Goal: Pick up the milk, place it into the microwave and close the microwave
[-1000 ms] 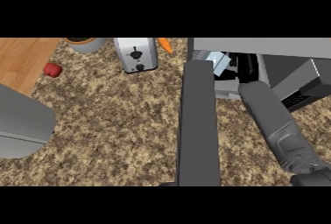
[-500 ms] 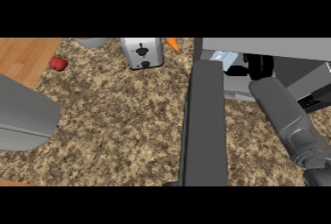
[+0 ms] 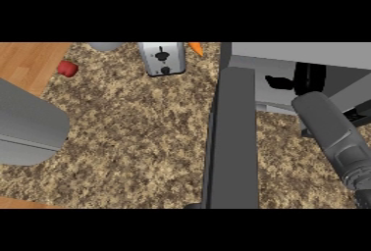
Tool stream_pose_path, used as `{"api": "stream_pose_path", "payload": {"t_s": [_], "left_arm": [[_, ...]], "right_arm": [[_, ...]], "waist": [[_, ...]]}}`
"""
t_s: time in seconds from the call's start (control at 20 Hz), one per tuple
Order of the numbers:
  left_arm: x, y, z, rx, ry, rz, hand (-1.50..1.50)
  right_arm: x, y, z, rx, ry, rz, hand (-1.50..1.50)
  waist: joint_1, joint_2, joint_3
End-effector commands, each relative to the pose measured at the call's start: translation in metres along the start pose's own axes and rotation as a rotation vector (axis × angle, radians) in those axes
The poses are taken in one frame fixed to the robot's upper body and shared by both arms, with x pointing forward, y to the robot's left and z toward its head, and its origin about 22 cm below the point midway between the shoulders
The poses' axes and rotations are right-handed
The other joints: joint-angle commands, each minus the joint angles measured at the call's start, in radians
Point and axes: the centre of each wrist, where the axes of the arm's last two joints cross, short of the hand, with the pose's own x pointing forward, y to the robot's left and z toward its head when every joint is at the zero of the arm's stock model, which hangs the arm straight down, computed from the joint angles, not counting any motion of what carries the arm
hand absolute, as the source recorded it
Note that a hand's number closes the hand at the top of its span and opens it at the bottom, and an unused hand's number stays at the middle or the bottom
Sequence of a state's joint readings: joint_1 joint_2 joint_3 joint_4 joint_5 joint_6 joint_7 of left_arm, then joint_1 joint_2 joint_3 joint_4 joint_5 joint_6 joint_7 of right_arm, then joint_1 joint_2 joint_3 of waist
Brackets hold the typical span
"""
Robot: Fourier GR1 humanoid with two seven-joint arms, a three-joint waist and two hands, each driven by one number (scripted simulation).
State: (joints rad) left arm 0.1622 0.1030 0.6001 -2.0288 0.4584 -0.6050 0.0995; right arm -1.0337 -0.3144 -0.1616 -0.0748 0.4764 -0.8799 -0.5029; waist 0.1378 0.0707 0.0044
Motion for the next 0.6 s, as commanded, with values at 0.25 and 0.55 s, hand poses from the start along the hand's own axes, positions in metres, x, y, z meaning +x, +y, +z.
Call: {"api": "stream_pose_path", "payload": {"t_s": [0.25,0.55], "left_arm": [[-0.009,-0.002,-0.012,-0.071,0.025,-0.005,-1.5],[-0.019,-0.014,-0.014,-0.152,0.027,0.027,-1.5]], "right_arm": [[0.022,0.008,-0.003,0.076,-0.137,-0.086,-1.5],[0.025,0.009,-0.004,0.136,-0.136,-0.214,-1.5]], "waist": [[-0.005,-0.003,0.002],[-0.009,-0.008,0.002]]}}
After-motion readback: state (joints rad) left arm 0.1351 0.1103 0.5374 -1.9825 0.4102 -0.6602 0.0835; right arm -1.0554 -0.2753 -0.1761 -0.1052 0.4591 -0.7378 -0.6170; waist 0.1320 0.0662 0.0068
